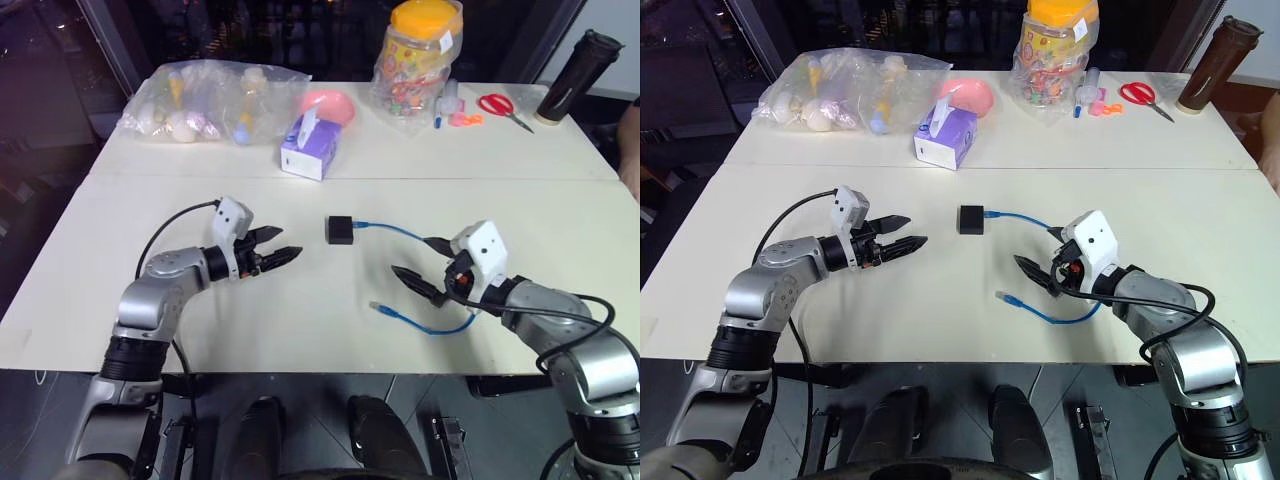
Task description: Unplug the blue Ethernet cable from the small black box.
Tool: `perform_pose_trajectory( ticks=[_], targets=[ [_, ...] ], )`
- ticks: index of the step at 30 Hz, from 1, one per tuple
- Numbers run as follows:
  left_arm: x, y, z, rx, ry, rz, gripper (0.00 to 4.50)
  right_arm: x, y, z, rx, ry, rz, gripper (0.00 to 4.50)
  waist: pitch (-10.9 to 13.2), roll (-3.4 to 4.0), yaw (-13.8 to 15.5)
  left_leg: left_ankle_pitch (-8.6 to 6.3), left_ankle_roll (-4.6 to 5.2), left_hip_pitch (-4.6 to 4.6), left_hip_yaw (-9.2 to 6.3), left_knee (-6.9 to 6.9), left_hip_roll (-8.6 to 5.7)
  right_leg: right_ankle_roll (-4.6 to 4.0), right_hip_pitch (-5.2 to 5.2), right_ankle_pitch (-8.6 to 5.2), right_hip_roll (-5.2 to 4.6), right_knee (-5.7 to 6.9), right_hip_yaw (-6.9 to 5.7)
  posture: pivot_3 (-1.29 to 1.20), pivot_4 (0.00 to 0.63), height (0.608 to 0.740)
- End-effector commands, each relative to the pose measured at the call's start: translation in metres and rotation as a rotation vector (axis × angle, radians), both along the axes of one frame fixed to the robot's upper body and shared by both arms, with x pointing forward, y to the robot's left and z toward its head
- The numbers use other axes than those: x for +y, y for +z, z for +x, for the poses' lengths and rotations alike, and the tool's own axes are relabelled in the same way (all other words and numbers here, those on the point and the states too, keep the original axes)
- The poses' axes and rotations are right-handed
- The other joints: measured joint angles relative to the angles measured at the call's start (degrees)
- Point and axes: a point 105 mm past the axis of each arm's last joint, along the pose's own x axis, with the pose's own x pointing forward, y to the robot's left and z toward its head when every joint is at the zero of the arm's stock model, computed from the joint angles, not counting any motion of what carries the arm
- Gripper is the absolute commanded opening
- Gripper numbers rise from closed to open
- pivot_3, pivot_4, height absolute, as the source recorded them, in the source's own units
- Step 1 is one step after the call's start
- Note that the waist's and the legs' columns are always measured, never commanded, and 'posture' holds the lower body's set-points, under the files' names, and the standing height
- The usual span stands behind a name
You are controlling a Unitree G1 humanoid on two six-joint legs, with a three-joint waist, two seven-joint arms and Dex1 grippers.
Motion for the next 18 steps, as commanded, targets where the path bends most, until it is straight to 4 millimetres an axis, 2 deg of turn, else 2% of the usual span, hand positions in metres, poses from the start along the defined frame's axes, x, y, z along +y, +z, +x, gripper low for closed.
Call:
perform_pose_trajectory(
  ticks=[1, 3, 7, 12, 15, 18],
  targets=[
    [-0.003, 0.015, 0.004, -0.029, -0.056, 0.016, 3.56, 0.005, 0.008, 0.008, -0.046, 0.034, -0.002, 4.34, 0.0, 0.0, 0.0, 0.0, 0.0, 0.0, 0.0, 0.0, 0.0, 0.0, 0.0, 0.0, 0.0, 0.0, 0.0, 0.0, 0.15, 0.739],
    [-0.004, 0.015, 0.002, -0.035, -0.131, 0.074, 3.56, 0.006, 0.01, 0.018, -0.052, 0.052, -0.008, 4.34, 0.0, 0.0, -0.2, 0.0, 0.0, 0.0, 0.02, 0.03, 0.0, -0.01, 0.0, 0.01, 0.0, 0.0, 0.0, 0.0, 0.15, 0.739],
    [0.003, 0.029, 0.014, -0.054, -0.153, 0.097, 3.56, 0.014, 0.008, 0.046, -0.039, 0.144, -0.024, 4.34, 0.0, 0.0, -0.5, 0.0, 0.0, 0.05, 0.06, 0.02, 0.01, -0.04, 0.0, 0.03, 0.02, 0.01, 0.01, 0.0, 0.15, 0.739],
    [0.005, 0.035, 0.018, -0.068, -0.178, 0.12, 3.56, 0.028, 0.0, 0.09, -0.025, 0.225, -0.085, 4.34, 0.0, 0.0, -1.4, 0.0, 0.0, -0.02, 0.05, -0.04, 0.0, 0.04, -0.05, 0.07, 0.02, 0.0, 0.0, 0.0, 0.15, 0.739],
    [0.004, 0.037, 0.019, -0.076, -0.169, 0.113, 3.56, 0.034, -0.008, 0.11, 0.004, 0.263, -0.141, 4.34, 0.0, 0.0, -1.6, 0.0, 0.0, -0.05, 0.03, -0.08, 0.0, 0.26, -0.09, 0.16, 0.01, 0.01, -0.01, 0.0, 0.15, 0.739],
    [0.006, 0.034, 0.015, -0.088, -0.134, 0.107, 3.56, 0.039, -0.027, 0.122, 0.102, 0.312, -0.218, 4.34, 0.0, 0.01, -1.8, 0.0, 0.0, -0.06, 0.02, -0.13, 0.0, 0.26, -0.15, 0.17, 0.01, 0.06, -0.02, 0.0, 0.15, 0.739]
  ],
)
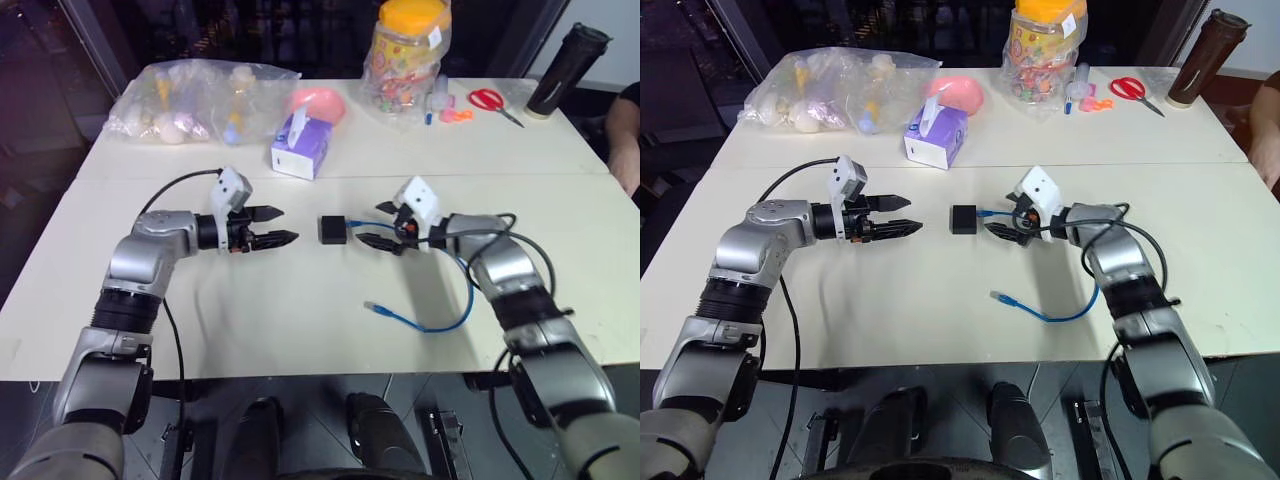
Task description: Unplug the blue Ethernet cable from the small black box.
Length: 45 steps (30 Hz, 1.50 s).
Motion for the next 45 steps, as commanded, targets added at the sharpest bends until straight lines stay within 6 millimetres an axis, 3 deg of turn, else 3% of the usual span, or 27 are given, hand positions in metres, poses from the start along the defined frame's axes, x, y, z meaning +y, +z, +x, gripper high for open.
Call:
perform_pose_trajectory(
  ticks=[1, 4, 6, 9, 14, 19, 21, 23, 27, 30, 34, 45],
  targets=[
    [0.002, 0.008, -0.004, -0.062, 0.037, -0.015, 3.56, 0.001, -0.015, 0.009, 0.059, 0.044, -0.09, 4.34, 0.0, 0.0, -0.1, 0.0, 0.0, 0.01, 0.0, -0.01, 0.0, 0.0, 0.0, 0.0, 0.0, 0.01, 0.01, 0.0, 0.15, 0.739],
    [0.004, 0.001, -0.009, -0.053, 0.078, -0.024, 3.56, 0.011, -0.021, 0.014, 0.078, 0.057, -0.11, 4.34, 0.0, 0.0, -0.5, 0.0, 0.0, 0.06, -0.01, -0.06, 0.01, 0.0, 0.0, 0.0, 0.0, 0.04, 0.01, 0.0, 0.15, 0.739],
    [0.004, -0.003, -0.012, -0.051, 0.098, -0.023, 3.59, 0.02, -0.022, 0.013, 0.087, 0.105, -0.134, 3.77, 0.0, 0.0, -1.0, 0.0, 0.0, 0.11, -0.02, -0.01, 0.01, -0.01, 0.04, 0.0, -0.01, 0.16, 0.01, 0.0, 0.15, 0.739],
    [0.003, -0.006, -0.015, -0.045, 0.107, -0.024, 3.59, 0.034, -0.018, 0.013, 0.06, 0.158, -0.162, 2.45, 0.0, 0.0, -1.5, 0.01, -0.02, 0.21, -0.02, 0.03, 0.0, -0.02, 0.1, 0.01, 0.01, 0.26, 0.02, 0.0, 0.15, 0.739],
    [0.005, -0.01, -0.012, -0.04, 0.13, -0.014, 3.59, 0.035, -0.02, 0.014, -0.023, 0.207, -0.305, 0.06, 0.0, 0.0, -1.6, 0.06, -0.1, 0.39, -0.03, 0.13, 0.0, -0.05, 0.13, 0.02, 0.04, 0.59, 0.03, 0.0, 0.15, 0.739],
    [0.01, -0.011, -0.003, -0.036, 0.157, -0.024, 3.59, 0.02, 0.001, 0.029, -0.278, 0.172, -0.46, 0.06, 0.0, 0.0, -1.4, 0.1, -0.14, 0.43, -0.03, 0.17, -0.01, -0.06, 0.16, 0.02, 0.04, 0.66, 0.05, 0.0, 0.15, 0.739],
    [0.013, -0.009, 0.009, -0.008, 0.176, -0.073, 3.59, 0.016, 0.04, 0.036, -0.572, 0.14, -0.496, 0.06, 0.0, 0.01, -0.9, 0.1, -0.15, 0.4, -0.06, 0.17, -0.04, -0.06, 0.16, 0.01, 0.02, 0.65, 0.05, 0.0, 0.15, 0.739],
    [0.01, -0.007, 0.012, 0.056, 0.129, -0.136, 3.59, 0.017, 0.068, 0.035, -0.754, 0.119, -0.461, 0.06, 0.0, 0.01, -0.6, 0.15, -0.23, 0.14, -0.08, 0.19, -0.09, -0.04, -0.05, 0.01, -0.01, 0.61, 0.05, 0.0, 0.15, 0.739],
    [0.0, 0.011, 0.014, 0.173, -0.006, -0.301, 3.59, 0.013, 0.107, 0.018, -0.993, 0.099, -0.419, 0.06, 0.0, 0.0, -0.9, 0.15, -0.24, 0.11, -0.07, 0.04, -0.09, 0.01, -0.1, -0.03, -0.02, 0.58, 0.03, 0.0, 0.15, 0.739],
    [-0.007, 0.023, 0.022, 0.195, -0.041, -0.361, 3.59, 0.014, 0.116, 0.008, -1.062, 0.099, -0.413, 0.06, 0.0, 0.0, -1.3, 0.12, -0.2, 0.09, -0.13, -0.05, -0.09, 0.05, -0.13, -0.07, -0.01, 0.55, -0.02, 0.0, 0.15, 0.739],
    [-0.035, 0.043, 0.046, 0.209, -0.059, -0.461, 3.59, 0.019, 0.136, -0.013, -1.198, 0.092, -0.398, 0.06, 0.0, -0.03, -1.2, 0.12, -0.18, 0.05, -0.11, 0.04, -0.12, 0.06, -0.1, -0.07, -0.02, 0.51, -0.01, 0.0, 0.15, 0.739],
    [-0.063, 0.071, 0.056, 0.167, -0.132, -0.502, 3.59, 0.019, 0.135, -0.028, -1.179, 0.088, -0.429, 0.06, 0.0, -0.05, -1.3, 0.11, -0.17, 0.07, -0.11, -0.01, -0.12, 0.06, -0.06, -0.06, 0.0, 0.38, 0.01, 0.0, 0.15, 0.739]
  ],
)
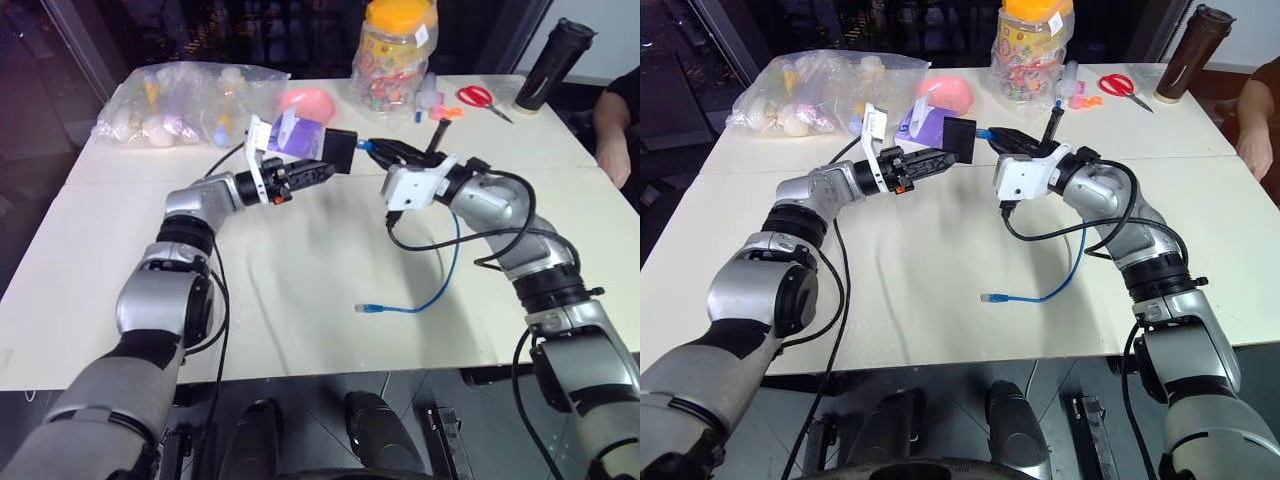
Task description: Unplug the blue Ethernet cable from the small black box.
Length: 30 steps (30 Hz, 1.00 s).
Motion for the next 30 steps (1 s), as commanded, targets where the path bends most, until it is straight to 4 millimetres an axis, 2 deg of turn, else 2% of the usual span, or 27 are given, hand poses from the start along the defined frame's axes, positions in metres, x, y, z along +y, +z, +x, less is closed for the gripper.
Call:
perform_pose_trajectory(
  ticks=[1, 7, 10, 15, 16, 20, 24, 26, 28, 29, 30],
  targets=[
    [-0.005, 0.025, 0.002, -0.075, -0.013, -0.026, 3.59, 0.005, 0.017, -0.011, -0.041, 0.028, 0.003, 0.06, 0.0, -0.02, 0.0, 0.0, 0.0, -0.02, 0.0, 0.01, 0.0, 0.0, 0.0, 0.0, 0.0, -0.01, 0.0, 0.0, 0.15, 0.739],
    [-0.011, 0.027, 0.001, -0.1, -0.036, 0.0, 3.59, 0.008, 0.013, -0.015, -0.021, 0.032, -0.02, 0.06, 0.0, -0.03, 0.1, 0.0, 0.0, -0.06, 0.0, 0.03, -0.01, 0.01, 0.01, 0.0, -0.01, -0.06, -0.01, 0.0, 0.15, 0.739],
    [-0.012, 0.026, 0.0, -0.103, -0.045, 0.001, 2.81, 0.011, 0.009, -0.017, -0.001, 0.037, -0.028, 0.0, 0.0, -0.03, 0.1, 0.0, 0.0, -0.05, 0.0, 0.02, -0.01, 0.01, 0.01, 0.01, -0.01, -0.05, -0.01, 0.0, 0.15, 0.739],
    [-0.01, 0.025, -0.001, -0.1, -0.049, -0.01, 0.79, 0.014, 0.006, -0.019, 0.018, 0.039, -0.032, 0.0, 0.0, -0.03, 0.0, 0.0, 0.0, -0.05, 0.0, 0.02, -0.01, 0.01, 0.0, 0.0, -0.01, -0.04, -0.01, 0.0, 0.15, 0.739],
    [-0.01, 0.025, -0.001, -0.099, -0.05, -0.011, 0.49, 0.014, 0.005, -0.019, 0.02, 0.038, -0.033, 0.0, 0.0, -0.02, 0.0, 0.0, 0.0, -0.05, 0.01, 0.02, -0.01, 0.01, 0.0, 0.01, -0.01, -0.04, -0.01, 0.0, 0.15, 0.739],
    [-0.008, 0.023, -0.002, -0.097, -0.057, -0.006, 0.5, 0.014, 0.002, -0.019, 0.041, 0.032, -0.036, 0.0, 0.0, -0.03, 0.0, 0.0, 0.0, -0.05, 0.0, 0.02, -0.01, 0.01, -0.01, 0.01, -0.01, -0.03, -0.01, 0.0, 0.15, 0.739],
    [-0.006, 0.021, -0.001, -0.079, -0.05, -0.019, 0.5, 0.005, -0.006, -0.019, 0.096, -0.003, -0.068, 1.72, 0.0, -0.03, 0.0, 0.0, 0.0, -0.05, 0.0, 0.02, -0.01, 0.01, -0.01, 0.0, -0.01, -0.03, -0.01, 0.0, 0.15, 0.739],
    [-0.004, 0.021, -0.001, -0.066, -0.044, -0.038, 0.5, -0.008, -0.01, -0.017, 0.11, -0.079, -0.083, 2.86, 0.0, -0.03, 0.1, 0.0, 0.0, -0.05, -0.01, 0.02, -0.01, 0.01, -0.01, 0.0, -0.01, -0.03, -0.01, 0.0, 0.15, 0.739],
    [-0.001, 0.025, -0.001, -0.027, -0.038, -0.11, 0.5, -0.021, -0.01, -0.022, 0.152, -0.151, 0.032, 3.91, 0.0, -0.03, 0.4, 0.0, 0.0, -0.06, -0.02, 0.03, -0.01, 0.01, 0.0, 0.0, -0.01, -0.03, -0.02, 0.0, 0.15, 0.739],
    [0.001, 0.028, -0.002, -0.008, -0.047, -0.155, 0.5, -0.024, -0.009, -0.027, 0.191, -0.163, 0.149, 4.35, 0.0, -0.03, 0.6, 0.0, 0.0, -0.07, -0.04, 0.03, -0.01, 0.01, 0.01, 0.0, -0.01, -0.03, -0.04, 0.0, 0.15, 0.739],
    [0.002, 0.032, -0.004, 0.01, -0.065, -0.199, 0.5, -0.024, -0.006, -0.032, 0.241, -0.162, 0.302, 4.35, 0.0, -0.03, 0.7, 0.0, 0.0, -0.08, -0.07, 0.03, 0.0, 0.01, 0.0, 0.0, -0.01, -0.02, -0.06, 0.0, 0.15, 0.739]
  ],
)
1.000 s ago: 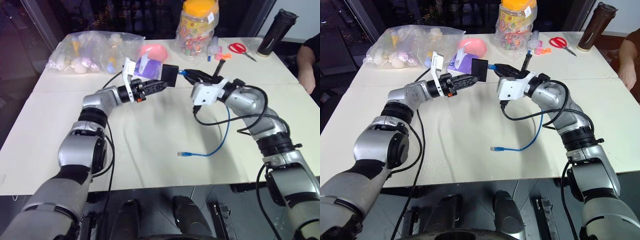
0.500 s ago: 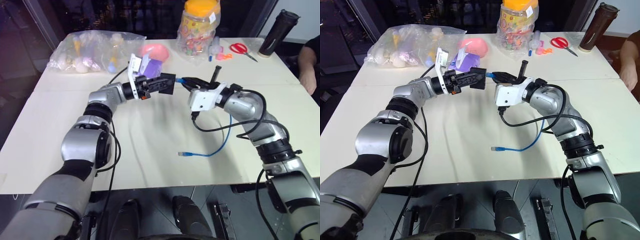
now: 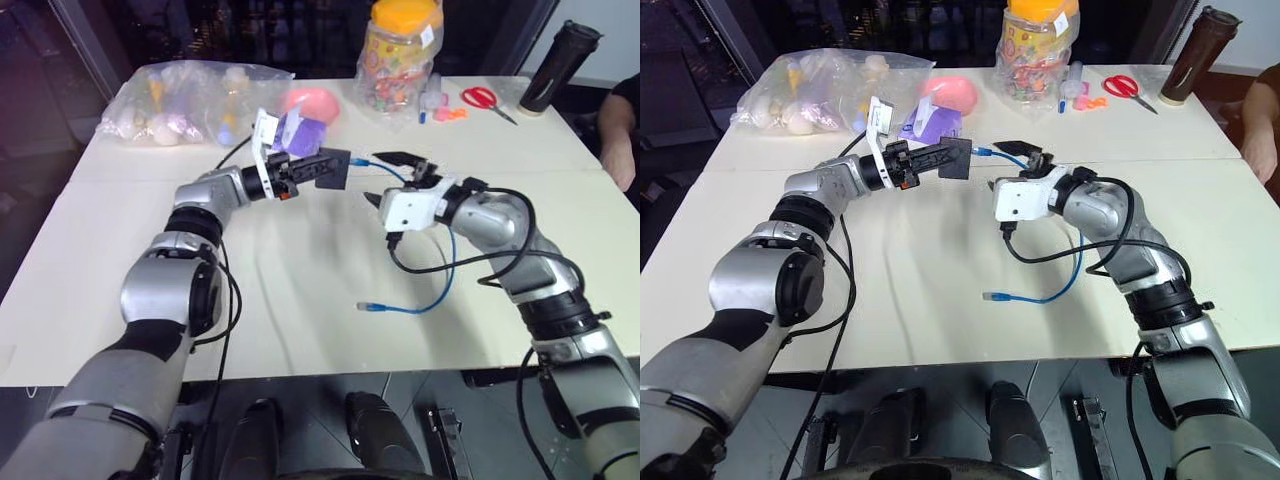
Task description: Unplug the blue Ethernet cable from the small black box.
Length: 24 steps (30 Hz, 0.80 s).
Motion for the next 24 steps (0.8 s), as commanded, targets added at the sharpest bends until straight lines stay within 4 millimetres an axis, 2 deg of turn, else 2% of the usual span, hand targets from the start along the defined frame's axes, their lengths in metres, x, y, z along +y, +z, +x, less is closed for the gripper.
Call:
perform_pose_trajectory(
  ticks=[1, 3, 4, 6, 9, 12, 16, 24],
  targets=[
    [0.006, 0.023, -0.004, 0.025, -0.045, -0.166, 0.5, 0.0, 0.031, -0.021, 0.102, -0.024, 0.581, 4.35, 0.0, -0.02, 0.1, 0.0, 0.0, 0.0, 0.0, 0.0, 0.0, 0.0, -0.01, 0.0, 0.0, 0.02, 0.0, 0.0, 0.15, 0.739],
    [0.005, 0.027, -0.01, 0.047, -0.097, -0.217, 0.5, 0.015, 0.041, -0.041, 0.352, 0.114, 1.118, 4.35, 0.0, -0.02, -0.3, 0.0, 0.0, 0.0, -0.04, 0.03, 0.05, -0.01, -0.08, 0.0, 0.04, 0.22, 0.0, 0.0, 0.15, 0.739],
    [0.003, 0.027, -0.013, 0.058, -0.125, -0.232, 0.5, 0.02, 0.045, -0.05, 0.432, 0.185, 1.256, 4.35, 0.0, -0.02, -0.4, 0.0, 0.0, 0.0, -0.07, 0.0, 0.06, -0.02, -0.12, 0.0, 0.04, 0.35, -0.01, 0.0, 0.15, 0.739],
    [-0.002, 0.026, -0.02, 0.08, -0.186, -0.239, 0.5, 0.025, 0.046, -0.058, 0.551, 0.25, 1.424, 4.35, 0.0, 0.0, -0.2, 0.0, -0.01, 0.03, -0.18, 0.01, 0.09, -0.06, -0.12, -0.02, 0.04, 0.5, -0.1, 0.0, 0.15, 0.739],
    [-0.007, 0.031, -0.034, 0.11, -0.279, -0.281, 0.5, 0.039, 0.041, -0.067, 0.658, 0.299, 1.483, 4.35, 0.0, 0.0, -0.1, 0.0, -0.01, 0.2, -0.17, 0.08, 0.06, -0.08, 0.13, -0.01, 0.0, 0.44, -0.11, 0.0, 0.15, 0.739],
    [-0.008, 0.036, -0.045, 0.096, -0.314, -0.298, 0.5, 0.039, 0.047, -0.069, 0.699, 0.351, 1.612, 4.35, 0.0, 0.0, 0.0, 0.0, 0.0, 0.2, -0.18, 0.08, 0.08, -0.11, 0.11, 0.01, 0.02, 0.44, -0.11, 0.0, 0.15, 0.739],
    [-0.005, 0.042, -0.049, 0.093, -0.296, -0.327, 0.5, 0.04, 0.049, -0.074, 0.745, 0.398, 1.622, 4.35, 0.0, 0.0, 0.2, 0.0, -0.01, 0.16, -0.17, 0.07, 0.08, -0.1, 0.06, 0.01, 0.01, 0.4, -0.1, 0.0, 0.15, 0.739],
    [-0.008, 0.045, -0.058, 0.098, -0.311, -0.336, 0.5, 0.038, 0.047, -0.073, 0.781, 0.425, 1.631, 4.35, 0.0, 0.01, 0.3, 0.0, 0.0, 0.17, -0.15, 0.04, 0.08, -0.1, 0.04, 0.0, 0.02, 0.38, -0.1, 0.0, 0.15, 0.739]
  ],
)
